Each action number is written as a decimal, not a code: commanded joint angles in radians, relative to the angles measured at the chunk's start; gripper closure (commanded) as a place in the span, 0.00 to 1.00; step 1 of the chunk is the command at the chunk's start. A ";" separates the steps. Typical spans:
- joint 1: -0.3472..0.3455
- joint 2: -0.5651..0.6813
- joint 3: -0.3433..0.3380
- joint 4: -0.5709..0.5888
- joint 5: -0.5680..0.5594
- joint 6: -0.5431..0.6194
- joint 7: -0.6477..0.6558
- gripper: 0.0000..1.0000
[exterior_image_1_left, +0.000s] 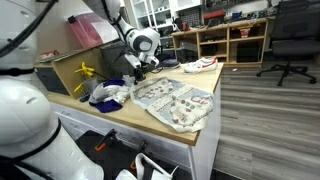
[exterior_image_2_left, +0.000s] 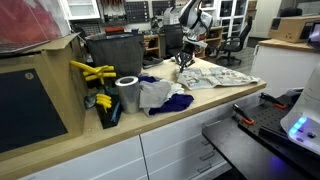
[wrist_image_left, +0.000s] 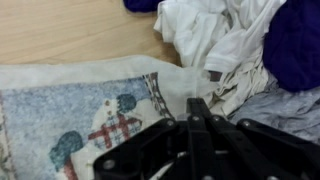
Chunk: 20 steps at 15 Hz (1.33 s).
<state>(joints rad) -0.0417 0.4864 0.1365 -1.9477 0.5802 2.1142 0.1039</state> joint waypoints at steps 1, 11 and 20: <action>0.028 0.073 -0.006 0.080 0.013 -0.090 0.031 1.00; 0.058 0.118 -0.047 0.106 -0.148 -0.078 -0.003 0.22; -0.021 0.041 -0.165 0.141 -0.389 -0.071 -0.135 0.00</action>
<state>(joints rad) -0.0382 0.5658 0.0007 -1.8081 0.2554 2.0432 0.0093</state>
